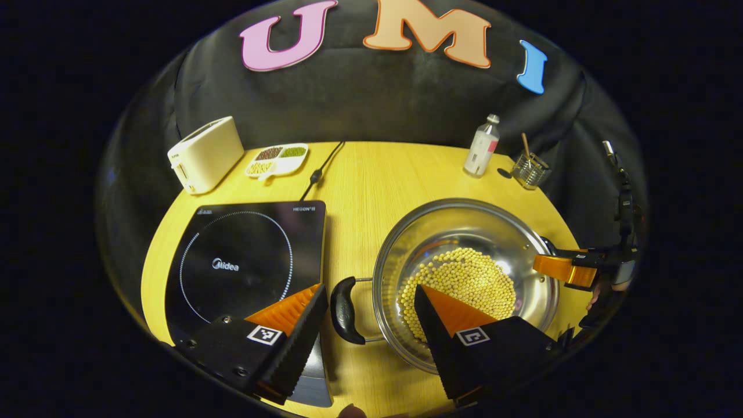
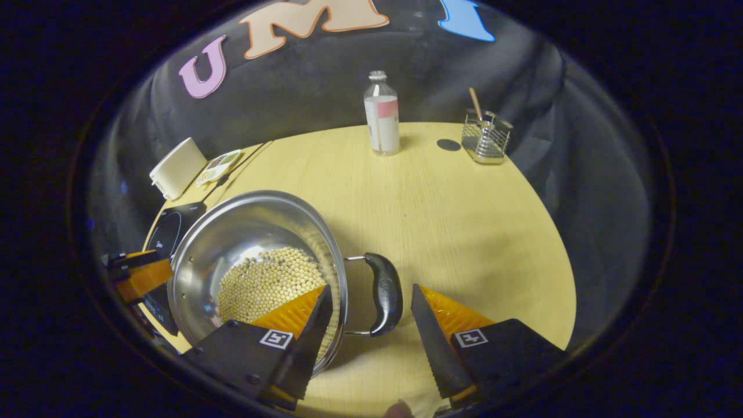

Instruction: First push the handle of the pot to place it horizontally, then grasp the pot with both hands and set it on the induction cooktop.

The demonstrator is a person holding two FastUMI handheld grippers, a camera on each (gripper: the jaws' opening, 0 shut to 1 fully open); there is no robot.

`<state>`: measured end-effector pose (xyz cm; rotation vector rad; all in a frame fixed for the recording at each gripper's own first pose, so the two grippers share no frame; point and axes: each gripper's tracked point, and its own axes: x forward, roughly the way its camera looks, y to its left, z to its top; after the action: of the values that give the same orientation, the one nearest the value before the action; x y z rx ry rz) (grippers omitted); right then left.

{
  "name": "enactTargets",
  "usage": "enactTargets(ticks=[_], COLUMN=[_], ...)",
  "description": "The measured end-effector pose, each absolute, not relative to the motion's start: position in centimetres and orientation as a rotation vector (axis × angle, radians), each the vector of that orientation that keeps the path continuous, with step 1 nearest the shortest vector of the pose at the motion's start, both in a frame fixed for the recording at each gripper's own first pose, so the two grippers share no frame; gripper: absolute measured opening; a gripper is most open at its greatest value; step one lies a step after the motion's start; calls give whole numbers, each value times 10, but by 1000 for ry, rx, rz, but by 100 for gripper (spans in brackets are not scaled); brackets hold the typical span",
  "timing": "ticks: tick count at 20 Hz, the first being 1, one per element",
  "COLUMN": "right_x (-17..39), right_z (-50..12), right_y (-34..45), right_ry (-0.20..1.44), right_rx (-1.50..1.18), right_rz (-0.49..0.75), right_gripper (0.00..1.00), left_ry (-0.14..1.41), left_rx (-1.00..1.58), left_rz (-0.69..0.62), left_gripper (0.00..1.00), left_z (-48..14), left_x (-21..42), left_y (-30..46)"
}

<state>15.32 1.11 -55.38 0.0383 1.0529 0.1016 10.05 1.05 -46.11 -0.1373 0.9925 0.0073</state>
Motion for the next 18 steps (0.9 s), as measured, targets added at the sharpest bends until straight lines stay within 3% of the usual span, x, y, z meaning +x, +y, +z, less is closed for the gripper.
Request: enactTargets(ticks=[2, 3, 6, 7, 8, 12, 13, 15, 18], right_x=[152, 153, 153, 153, 151, 149, 150, 150, 148], right_z=[-561, -563, -569, -571, -576, -580, -580, -579, -574], right_y=[10, 10, 12, 14, 16, 23, 24, 25, 21], right_ry=[1068, 1073, 1087, 1094, 1106, 1131, 1133, 1138, 1139], right_rx=[45, 43, 45, 46, 51, 80, 102, 137, 131], right_rz=[105, 108, 117, 119, 124, 117, 102, 101, 85], right_gripper=[85, 85, 84, 80, 83, 64, 67, 53, 46], left_ry=[1013, 1036, 1068, 1075, 1091, 1107, 1095, 1097, 1117], left_rx=[-121, -121, -136, -135, -132, -78, -86, -112, -156], left_rz=[11, 14, 30, 34, 37, 33, 32, 25, 9], left_gripper=[96, 89, 89, 93, 88, 81, 73, 69, 64], left_z=[-473, -479, -492, -496, -498, -502, -500, -500, -500], left_x=[102, 100, 101, 101, 100, 100, 103, 102, 100], left_y=[11, 9, 10, 11, 11, 18, 18, 18, 16])
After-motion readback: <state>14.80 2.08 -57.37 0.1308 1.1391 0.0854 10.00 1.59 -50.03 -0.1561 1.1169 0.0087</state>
